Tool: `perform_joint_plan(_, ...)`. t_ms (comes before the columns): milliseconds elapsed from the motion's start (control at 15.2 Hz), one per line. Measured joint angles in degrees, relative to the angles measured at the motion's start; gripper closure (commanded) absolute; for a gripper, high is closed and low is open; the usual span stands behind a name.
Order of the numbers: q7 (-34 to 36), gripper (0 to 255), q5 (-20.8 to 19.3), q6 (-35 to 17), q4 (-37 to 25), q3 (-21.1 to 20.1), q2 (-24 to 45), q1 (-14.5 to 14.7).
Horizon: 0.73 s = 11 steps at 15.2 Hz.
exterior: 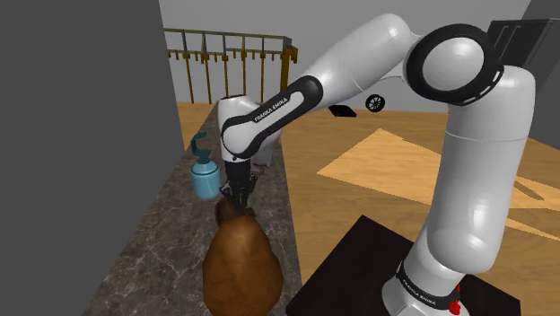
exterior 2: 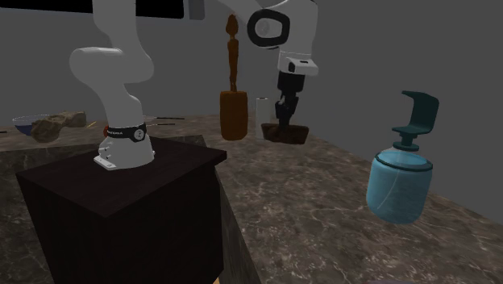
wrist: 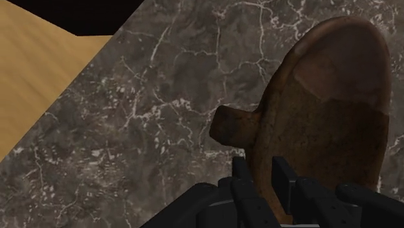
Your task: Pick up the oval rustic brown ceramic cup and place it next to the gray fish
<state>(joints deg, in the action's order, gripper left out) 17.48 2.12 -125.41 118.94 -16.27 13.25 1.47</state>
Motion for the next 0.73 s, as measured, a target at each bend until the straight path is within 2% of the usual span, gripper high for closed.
perform_joint_plan(462, -8.7, 255, -0.8, 1.9, -3.3, 3.7, 2.0, -5.5)
perform_joint_plan(726, -13.2, 255, -1.4, 4.4, -8.0, 5.7, 4.4, -8.3)
